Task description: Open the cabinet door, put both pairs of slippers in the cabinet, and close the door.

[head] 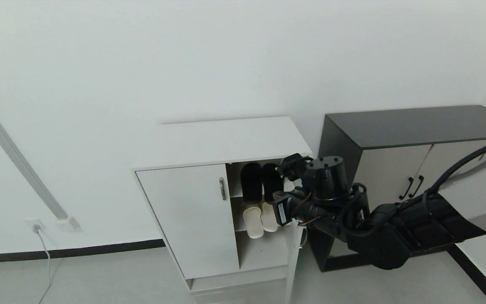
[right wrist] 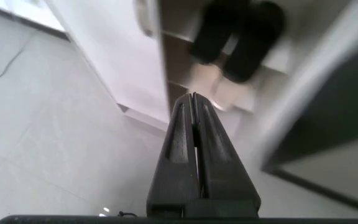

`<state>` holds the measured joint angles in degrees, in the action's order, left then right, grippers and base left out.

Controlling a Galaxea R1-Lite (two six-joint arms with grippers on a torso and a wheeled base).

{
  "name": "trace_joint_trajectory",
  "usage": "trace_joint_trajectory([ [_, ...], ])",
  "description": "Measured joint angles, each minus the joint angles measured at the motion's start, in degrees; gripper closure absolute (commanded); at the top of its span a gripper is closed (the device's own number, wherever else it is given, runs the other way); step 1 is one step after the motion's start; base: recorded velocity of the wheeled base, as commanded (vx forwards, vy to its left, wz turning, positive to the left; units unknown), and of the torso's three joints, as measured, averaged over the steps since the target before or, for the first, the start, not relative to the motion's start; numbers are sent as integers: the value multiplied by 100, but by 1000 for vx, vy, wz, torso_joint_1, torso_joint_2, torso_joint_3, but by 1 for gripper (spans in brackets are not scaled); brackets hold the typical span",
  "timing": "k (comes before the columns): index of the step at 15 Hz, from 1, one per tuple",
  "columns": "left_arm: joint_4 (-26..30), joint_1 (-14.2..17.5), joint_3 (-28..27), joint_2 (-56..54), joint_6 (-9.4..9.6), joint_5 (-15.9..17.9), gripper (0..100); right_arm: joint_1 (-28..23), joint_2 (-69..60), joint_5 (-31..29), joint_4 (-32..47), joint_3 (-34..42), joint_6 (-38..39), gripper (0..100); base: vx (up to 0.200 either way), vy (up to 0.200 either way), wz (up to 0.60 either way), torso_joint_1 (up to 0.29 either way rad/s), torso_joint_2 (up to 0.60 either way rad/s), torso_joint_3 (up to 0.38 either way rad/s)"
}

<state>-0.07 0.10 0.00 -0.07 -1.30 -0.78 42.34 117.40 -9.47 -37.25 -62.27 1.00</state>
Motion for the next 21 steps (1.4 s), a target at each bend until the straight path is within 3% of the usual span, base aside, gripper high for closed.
trace_joint_trajectory([
  [4, 0, -2, 0, 0, 0, 0, 100, -61, -111, -40, -317, 213, -197, 100, 0, 0, 0, 0, 0, 0],
  [8, 0, -2, 0, 0, 0, 0, 100, -329, -496, -82, 244, 563, -239, 100, 0, 0, 0, 0, 0, 0],
  [13, 0, -2, 0, 0, 0, 2, 100, -541, -657, -60, 261, 1064, -239, 100, 0, 0, 0, 0, 0, 0],
  [21, 0, -2, 0, 0, 2, 0, 100, -612, 55, 0, 28, 955, -212, 100, 0, 0, 0, 0, 0, 0],
])
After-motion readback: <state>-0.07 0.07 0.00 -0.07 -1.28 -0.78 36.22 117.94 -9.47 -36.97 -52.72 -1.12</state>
